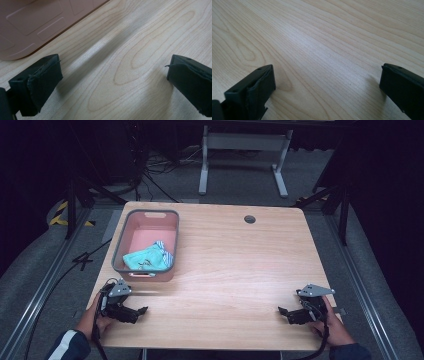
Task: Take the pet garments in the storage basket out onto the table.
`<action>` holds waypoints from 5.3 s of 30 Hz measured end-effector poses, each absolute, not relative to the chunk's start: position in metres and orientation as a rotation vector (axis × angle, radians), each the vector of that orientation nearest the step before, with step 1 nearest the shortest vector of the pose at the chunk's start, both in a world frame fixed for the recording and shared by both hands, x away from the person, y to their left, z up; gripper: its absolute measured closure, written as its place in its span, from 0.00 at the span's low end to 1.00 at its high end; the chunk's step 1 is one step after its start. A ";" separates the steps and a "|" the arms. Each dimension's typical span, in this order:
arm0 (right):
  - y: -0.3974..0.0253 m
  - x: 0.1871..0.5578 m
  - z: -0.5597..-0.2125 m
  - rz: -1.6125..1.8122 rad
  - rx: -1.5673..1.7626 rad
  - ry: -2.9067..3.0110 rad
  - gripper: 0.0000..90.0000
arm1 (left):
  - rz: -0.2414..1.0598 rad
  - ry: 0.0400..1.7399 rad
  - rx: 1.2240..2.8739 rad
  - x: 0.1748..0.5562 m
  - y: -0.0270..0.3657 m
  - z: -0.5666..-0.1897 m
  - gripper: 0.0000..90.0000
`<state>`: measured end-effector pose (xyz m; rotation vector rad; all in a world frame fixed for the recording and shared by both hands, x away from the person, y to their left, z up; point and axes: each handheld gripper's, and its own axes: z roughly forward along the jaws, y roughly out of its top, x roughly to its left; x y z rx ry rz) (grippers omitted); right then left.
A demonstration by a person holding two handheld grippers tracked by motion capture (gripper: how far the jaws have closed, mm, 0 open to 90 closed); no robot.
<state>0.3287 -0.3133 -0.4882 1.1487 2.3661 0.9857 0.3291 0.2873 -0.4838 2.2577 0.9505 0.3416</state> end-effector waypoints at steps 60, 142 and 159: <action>-0.313 0.328 -0.488 0.989 1.158 2.361 0.01 | 0.508 0.847 2.245 0.327 0.283 -0.365 0.24; -0.313 0.328 -0.488 0.989 1.158 2.361 0.01 | 0.244 1.185 2.671 0.505 0.227 -0.394 0.85; -0.313 0.328 -0.488 0.989 1.158 2.361 0.01 | 0.436 1.108 2.435 0.476 0.244 -0.354 0.86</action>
